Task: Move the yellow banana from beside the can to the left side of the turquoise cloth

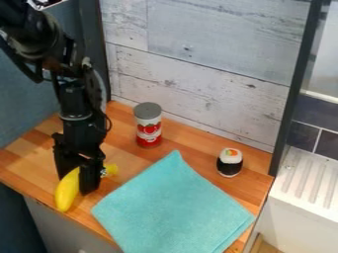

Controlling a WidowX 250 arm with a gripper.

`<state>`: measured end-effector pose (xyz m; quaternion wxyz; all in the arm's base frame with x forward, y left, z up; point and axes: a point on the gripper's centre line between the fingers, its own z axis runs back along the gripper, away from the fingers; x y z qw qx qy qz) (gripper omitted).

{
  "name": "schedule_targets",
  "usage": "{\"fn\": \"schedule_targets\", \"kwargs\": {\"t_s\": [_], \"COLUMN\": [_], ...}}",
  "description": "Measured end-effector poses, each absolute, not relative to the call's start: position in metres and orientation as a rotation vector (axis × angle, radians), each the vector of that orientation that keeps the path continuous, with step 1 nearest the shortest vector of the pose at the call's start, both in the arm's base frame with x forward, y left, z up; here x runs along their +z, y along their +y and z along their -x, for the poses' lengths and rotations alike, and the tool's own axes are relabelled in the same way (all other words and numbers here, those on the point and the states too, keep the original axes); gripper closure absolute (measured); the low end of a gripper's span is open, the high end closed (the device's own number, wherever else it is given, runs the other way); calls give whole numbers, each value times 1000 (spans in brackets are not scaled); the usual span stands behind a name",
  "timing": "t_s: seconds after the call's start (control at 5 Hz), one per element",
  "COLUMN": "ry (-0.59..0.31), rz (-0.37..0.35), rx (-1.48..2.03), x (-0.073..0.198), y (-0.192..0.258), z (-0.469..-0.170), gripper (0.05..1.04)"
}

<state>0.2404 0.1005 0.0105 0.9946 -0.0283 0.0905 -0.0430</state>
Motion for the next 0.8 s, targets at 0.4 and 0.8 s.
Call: {"fn": "schedule_targets", "kwargs": {"t_s": [0.4,0.8], "ry": [129,29], "rz": [37,32], "rx": [-30,-81], "x": [37,100], "y": [102,86], "z": [-247,-269], "gripper": [87,87]}}
